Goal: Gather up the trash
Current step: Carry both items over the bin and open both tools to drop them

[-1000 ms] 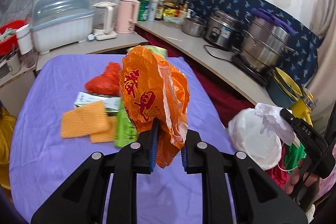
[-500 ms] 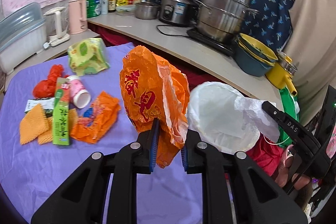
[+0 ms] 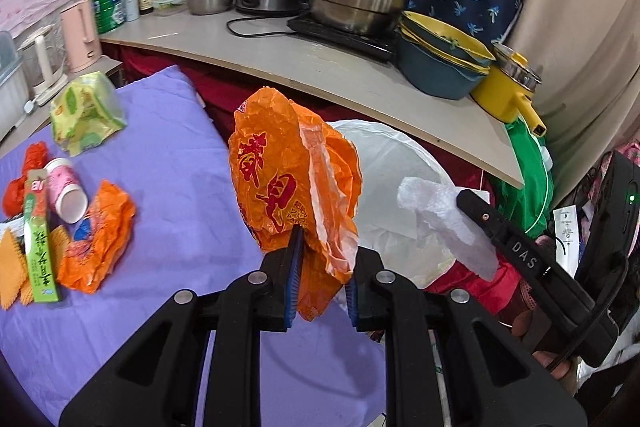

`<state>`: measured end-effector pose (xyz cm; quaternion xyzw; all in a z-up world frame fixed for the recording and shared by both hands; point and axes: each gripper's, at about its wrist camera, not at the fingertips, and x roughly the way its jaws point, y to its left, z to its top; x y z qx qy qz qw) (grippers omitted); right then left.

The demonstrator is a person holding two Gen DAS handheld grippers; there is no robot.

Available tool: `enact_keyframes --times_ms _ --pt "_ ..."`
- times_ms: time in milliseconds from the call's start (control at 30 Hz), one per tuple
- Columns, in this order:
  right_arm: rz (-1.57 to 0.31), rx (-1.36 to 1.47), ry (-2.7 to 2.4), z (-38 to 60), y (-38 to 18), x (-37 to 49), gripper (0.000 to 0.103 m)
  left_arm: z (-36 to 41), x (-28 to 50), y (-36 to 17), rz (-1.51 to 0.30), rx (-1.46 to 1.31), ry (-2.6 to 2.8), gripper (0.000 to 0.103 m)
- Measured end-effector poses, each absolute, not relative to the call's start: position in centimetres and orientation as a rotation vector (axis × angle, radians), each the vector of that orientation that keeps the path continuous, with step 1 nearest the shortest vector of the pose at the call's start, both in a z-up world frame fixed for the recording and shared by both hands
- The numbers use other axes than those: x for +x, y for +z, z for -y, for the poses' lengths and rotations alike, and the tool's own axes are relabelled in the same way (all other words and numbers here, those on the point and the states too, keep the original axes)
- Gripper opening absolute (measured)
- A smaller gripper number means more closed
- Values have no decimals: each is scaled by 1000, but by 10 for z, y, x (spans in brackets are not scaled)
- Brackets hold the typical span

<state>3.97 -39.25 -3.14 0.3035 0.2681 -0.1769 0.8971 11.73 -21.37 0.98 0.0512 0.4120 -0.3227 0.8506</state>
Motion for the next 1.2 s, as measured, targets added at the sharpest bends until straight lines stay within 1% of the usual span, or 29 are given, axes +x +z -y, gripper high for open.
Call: enact_keyframes --times_ms 533,800,833,900,933,967,1000,1133,1200 --pt "-568 669 -418 425 -51 31 6 277 128 -18 -935 161 -776 19" --pt "-561 677 -435 433 -50 30 6 290 135 -31 -952 181 -763 25" --pt "-560 677 -434 434 -50 31 6 291 136 -32 -954 182 -762 28" --pt "-559 673 -431 434 -48 33 6 290 138 -34 -958 177 -750 40" --pt "-559 673 -428 433 -48 34 7 288 139 -34 -956 173 -733 55" --pt "-558 672 -426 432 -47 36 8 286 140 -33 -944 165 -719 64" --pt "-558 672 -423 432 -47 37 11 284 140 -32 -929 163 -705 66" --pt "-556 668 -412 429 -44 44 12 277 144 -29 -916 166 -680 69" --pt "-559 665 -402 426 -43 49 15 272 148 -28 -917 155 -663 70"
